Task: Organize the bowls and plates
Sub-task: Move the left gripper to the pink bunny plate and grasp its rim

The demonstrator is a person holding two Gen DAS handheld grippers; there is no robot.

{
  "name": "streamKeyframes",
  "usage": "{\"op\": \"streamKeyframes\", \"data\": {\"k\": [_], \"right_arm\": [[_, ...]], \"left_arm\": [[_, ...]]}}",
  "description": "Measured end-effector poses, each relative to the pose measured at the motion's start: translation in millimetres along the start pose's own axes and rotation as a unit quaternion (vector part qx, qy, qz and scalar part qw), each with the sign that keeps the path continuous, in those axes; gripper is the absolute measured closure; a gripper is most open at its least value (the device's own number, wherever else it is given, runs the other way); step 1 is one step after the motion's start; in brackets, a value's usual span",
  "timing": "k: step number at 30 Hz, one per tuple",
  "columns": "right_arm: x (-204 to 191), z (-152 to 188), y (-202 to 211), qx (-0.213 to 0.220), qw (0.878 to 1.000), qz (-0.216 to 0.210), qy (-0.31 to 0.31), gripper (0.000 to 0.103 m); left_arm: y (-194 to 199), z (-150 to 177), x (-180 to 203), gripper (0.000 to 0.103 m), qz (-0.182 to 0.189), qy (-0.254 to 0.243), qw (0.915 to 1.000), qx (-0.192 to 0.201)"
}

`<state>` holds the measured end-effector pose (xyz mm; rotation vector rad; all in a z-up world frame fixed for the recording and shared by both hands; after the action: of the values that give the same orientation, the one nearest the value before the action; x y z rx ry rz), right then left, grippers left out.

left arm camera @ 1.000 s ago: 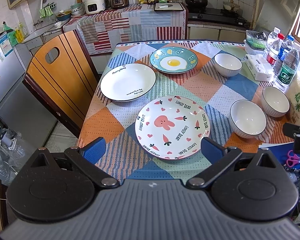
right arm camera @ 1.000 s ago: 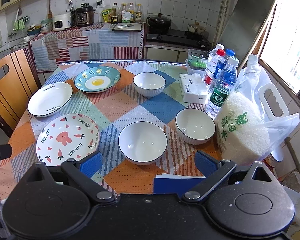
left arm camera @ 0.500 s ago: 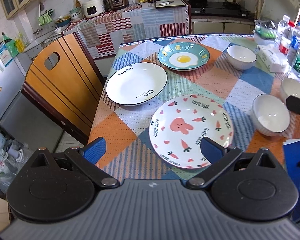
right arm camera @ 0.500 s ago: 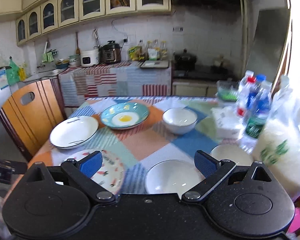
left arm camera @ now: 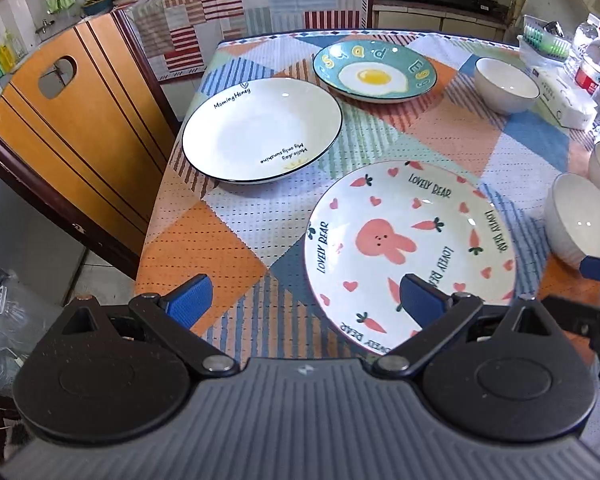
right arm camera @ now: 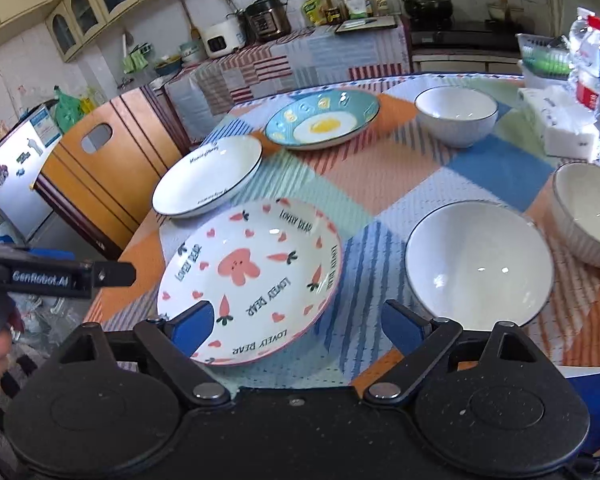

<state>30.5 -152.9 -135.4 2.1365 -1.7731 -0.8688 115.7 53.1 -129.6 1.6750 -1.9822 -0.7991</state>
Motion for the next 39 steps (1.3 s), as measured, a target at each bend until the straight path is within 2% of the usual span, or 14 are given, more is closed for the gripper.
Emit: {"op": "streamKeyframes", "data": {"k": [6,13,15,17,18,20,22,26,29,33,39], "right_arm": [[4,14,-23,-0.022,1.0,-0.007,0.006,0.014],[10,25,-50,-0.032,0.999,-0.002,-0.003,0.036],[13,26,-56,-0.033,0.999,-0.001,-0.012,0.045],[14,28,-63,-0.03,0.999,-0.002,-0.016,0.061],[15,28,-64,-0.029,0.999,-0.001,-0.016,0.064],[16,29,-67,-0.027,1.0,0.01,-0.007,0.076],[20,30,-66,-0.023,1.0,0.007,-0.019,0.078],[21,31,-69,-0.017,1.0,0.003,-0.012,0.078],[20,29,-69,-0.022,1.0,-0.002,-0.004,0.078],[17,22,-65,-0.024,0.999,-0.002,0.023,0.078],[18,-3,-61,-0.01,0.999,0.008,0.052,0.078]], "left_arm": [[-25,3,-10,0.005,0.012,-0.005,0.9997,-0.018],[-58,15,-11,0.039,0.044,0.012,0.9975,-0.055],[-64,21,-12,0.046,0.054,0.024,0.9962,-0.064],[-69,26,-13,0.055,0.06,0.031,0.9955,-0.066],[-72,29,-14,0.062,0.062,0.036,0.9952,-0.067],[-73,32,-17,0.072,0.083,0.062,0.9926,-0.063],[-76,35,-18,0.08,0.1,0.087,0.9891,-0.063],[-83,44,-17,0.08,0.117,0.132,0.9827,-0.056],[-80,42,-10,0.08,0.111,0.103,0.9871,-0.052],[-78,38,-9,0.08,0.123,0.095,0.9861,-0.06],[-66,14,0,0.08,0.125,0.078,0.9887,-0.03]]}}
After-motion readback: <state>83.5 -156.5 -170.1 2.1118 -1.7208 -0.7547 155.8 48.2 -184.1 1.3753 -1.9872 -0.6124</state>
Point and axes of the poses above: each gripper's, at about its wrist camera, not at the fingertips, and y roughly against the way its jaws point, x to its right, z to its underside, the point moved 2 cm from there along -y, roughly the way its jaws point, and after that the axes turned 14 degrees about x, right-handed, at the moved point
